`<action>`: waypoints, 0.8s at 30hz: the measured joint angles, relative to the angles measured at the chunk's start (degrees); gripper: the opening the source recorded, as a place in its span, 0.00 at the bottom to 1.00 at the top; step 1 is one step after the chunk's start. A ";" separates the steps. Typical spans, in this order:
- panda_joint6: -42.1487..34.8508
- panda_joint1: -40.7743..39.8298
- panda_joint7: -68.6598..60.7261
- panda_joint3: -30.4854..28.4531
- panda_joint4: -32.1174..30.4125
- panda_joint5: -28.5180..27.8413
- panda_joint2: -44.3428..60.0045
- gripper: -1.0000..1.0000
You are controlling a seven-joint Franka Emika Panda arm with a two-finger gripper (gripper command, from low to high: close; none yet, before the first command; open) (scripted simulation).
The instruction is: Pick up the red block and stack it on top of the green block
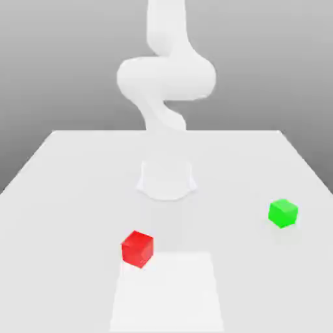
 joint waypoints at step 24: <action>41.95 -9.64 15.38 -0.26 -31.77 0.30 51.63 0.00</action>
